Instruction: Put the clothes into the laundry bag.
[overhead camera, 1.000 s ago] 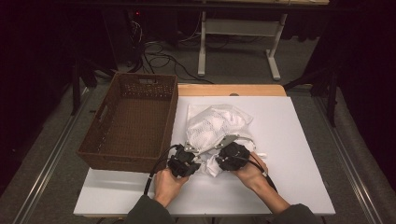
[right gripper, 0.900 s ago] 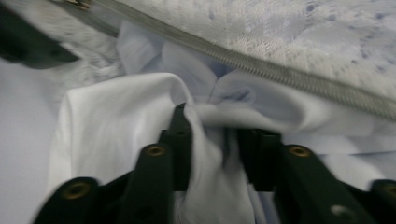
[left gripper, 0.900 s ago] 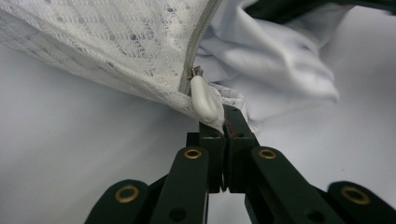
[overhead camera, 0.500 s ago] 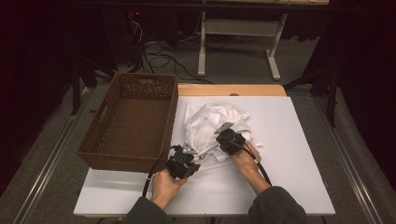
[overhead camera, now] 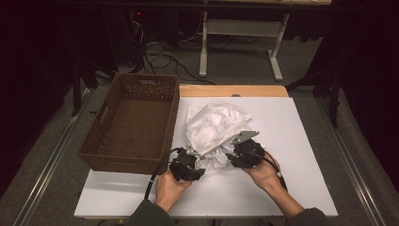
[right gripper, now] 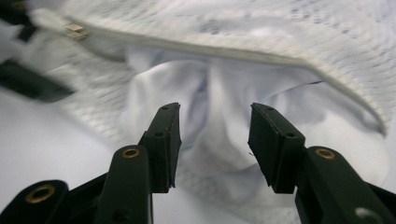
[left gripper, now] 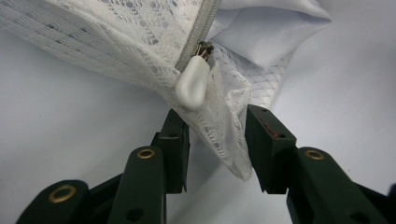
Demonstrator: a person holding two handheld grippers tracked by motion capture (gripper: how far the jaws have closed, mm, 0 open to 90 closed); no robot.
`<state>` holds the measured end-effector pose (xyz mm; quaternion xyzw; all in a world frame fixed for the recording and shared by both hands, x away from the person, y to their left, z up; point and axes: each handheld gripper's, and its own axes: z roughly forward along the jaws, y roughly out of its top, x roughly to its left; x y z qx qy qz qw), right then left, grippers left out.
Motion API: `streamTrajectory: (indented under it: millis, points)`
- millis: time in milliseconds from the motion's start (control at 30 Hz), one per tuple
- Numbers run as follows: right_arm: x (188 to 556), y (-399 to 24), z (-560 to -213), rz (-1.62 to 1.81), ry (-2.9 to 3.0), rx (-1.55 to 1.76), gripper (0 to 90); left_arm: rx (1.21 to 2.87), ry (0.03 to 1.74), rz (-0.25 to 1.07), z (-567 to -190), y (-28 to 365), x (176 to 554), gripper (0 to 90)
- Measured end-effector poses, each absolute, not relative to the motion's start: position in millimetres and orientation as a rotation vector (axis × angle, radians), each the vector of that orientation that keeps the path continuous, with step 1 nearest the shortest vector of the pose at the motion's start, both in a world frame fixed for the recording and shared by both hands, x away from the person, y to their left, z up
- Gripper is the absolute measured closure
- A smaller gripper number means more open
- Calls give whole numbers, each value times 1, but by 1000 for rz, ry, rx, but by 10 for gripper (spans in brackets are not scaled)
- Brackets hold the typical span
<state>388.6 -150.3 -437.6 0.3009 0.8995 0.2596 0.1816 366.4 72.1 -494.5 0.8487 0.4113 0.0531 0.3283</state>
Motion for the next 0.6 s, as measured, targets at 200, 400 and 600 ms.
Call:
streamTrajectory:
  millis: [200, 400, 600]
  points:
    - [384, -132, -451, 686, 2631, 764, 508, 2220, 1072, 143, -496, 69, 366, 693]
    - [399, -113, -470, 617, 2671, 767, 539, 2224, 1042, 152, -495, 69, 366, 839]
    - [408, -107, -473, 603, 2680, 732, 888, 2227, 1028, 157, -493, 68, 366, 874]
